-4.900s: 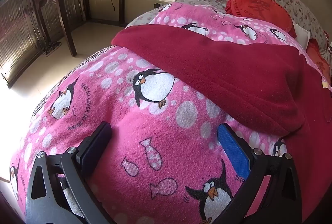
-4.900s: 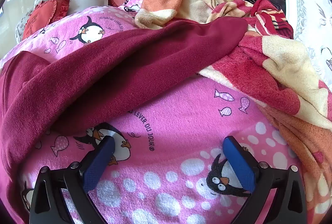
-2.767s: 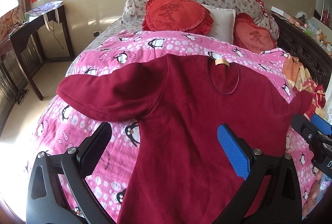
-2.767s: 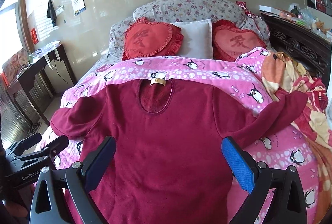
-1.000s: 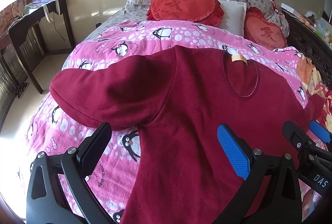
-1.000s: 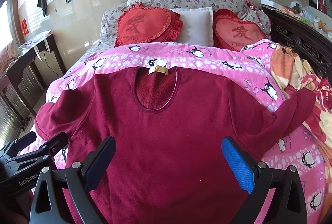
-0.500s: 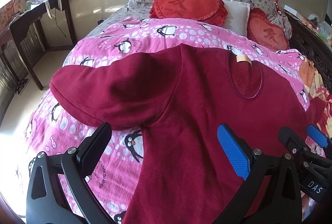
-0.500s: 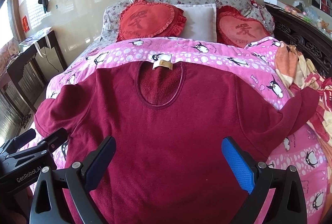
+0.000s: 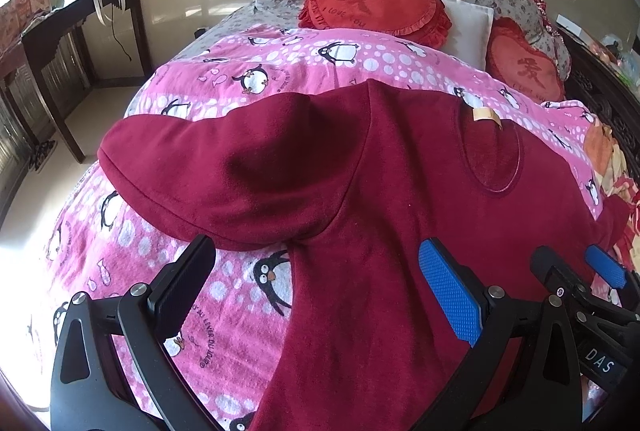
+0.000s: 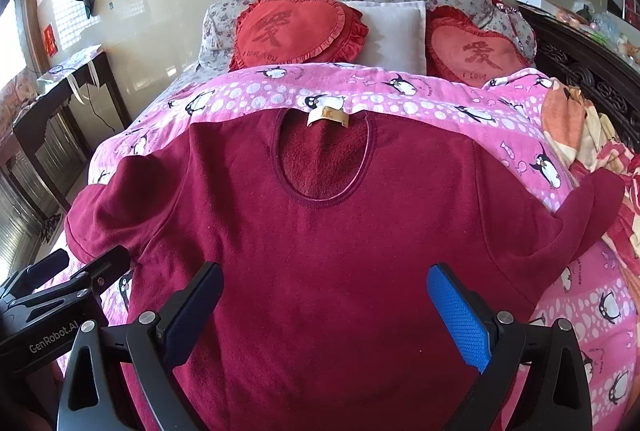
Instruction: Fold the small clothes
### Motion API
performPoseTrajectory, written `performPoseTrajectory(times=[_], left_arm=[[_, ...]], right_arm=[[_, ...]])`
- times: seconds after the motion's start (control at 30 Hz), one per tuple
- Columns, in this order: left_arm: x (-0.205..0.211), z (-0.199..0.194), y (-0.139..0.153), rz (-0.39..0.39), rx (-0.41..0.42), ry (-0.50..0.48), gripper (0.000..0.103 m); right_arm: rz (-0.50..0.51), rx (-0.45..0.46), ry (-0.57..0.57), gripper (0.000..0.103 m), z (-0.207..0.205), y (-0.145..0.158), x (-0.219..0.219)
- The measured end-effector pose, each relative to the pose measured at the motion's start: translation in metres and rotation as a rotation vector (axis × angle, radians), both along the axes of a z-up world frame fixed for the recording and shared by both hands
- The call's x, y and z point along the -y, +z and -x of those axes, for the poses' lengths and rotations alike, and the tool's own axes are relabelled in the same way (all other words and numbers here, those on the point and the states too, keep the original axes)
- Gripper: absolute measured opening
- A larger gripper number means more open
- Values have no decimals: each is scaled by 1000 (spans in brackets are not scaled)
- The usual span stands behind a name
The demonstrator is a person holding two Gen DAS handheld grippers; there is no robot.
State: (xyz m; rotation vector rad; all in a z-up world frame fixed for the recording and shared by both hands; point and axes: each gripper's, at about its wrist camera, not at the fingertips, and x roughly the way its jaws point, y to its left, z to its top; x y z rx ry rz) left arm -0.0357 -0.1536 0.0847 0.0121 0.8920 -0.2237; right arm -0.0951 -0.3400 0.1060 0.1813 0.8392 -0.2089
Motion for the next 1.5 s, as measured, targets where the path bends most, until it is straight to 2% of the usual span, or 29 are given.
performPoseTrajectory(times=[0.17, 0.4, 0.53, 0.6, 0.7, 0.83, 0.93, 0.97, 1.03, 1.1, 1.17, 1.27, 1.33, 1.4, 1.5], left_arm=[[-39, -21, 1, 61, -39, 43, 102], [-153, -72, -11, 157, -75, 319, 102], [-206, -108, -38, 258, -146, 445, 92], [-220, -127, -53, 304, -182, 481, 81], [-229, -149, -69, 342, -212, 509, 80], [-222, -171, -68, 327, -169, 473, 78], [-223, -182, -72, 288, -149, 476, 38], [-226, -184, -73, 297, -152, 471, 11], [-230, -179, -64, 367, -168, 461, 8], [-221, -163, -31, 382, -88, 415, 8], [-198, -144, 12, 403, -1, 328, 8], [-144, -114, 74, 454, 94, 147, 8], [-97, -92, 103, 472, 131, 9, 8], [-44, -69, 118, 458, 145, -132, 8], [33, -42, 109, 458, 101, -297, 8]], right_arm=[[-16, -17, 14, 101, -9, -6, -5], [-35, -25, 69, 101, -20, -11, -23], [-42, -47, 102, 101, -27, -19, -33], [-46, -65, 116, 101, -30, -23, -37], [-43, -79, 133, 101, -34, -27, -39], [-37, -94, 132, 101, -41, -32, -36], [-51, -100, 116, 101, -45, -35, -30], [-60, -100, 110, 101, -45, -35, -28], [-76, -96, 104, 101, -44, -34, -23], [-83, -87, 101, 101, -42, -31, -16], [-71, -72, 94, 101, -39, -28, -8], [-71, -57, 57, 101, -33, -24, 10], [-91, -46, 22, 101, -27, -20, 26], [-101, -25, -14, 101, -18, -13, 44], [-85, 8, -79, 101, 0, -2, 73]])
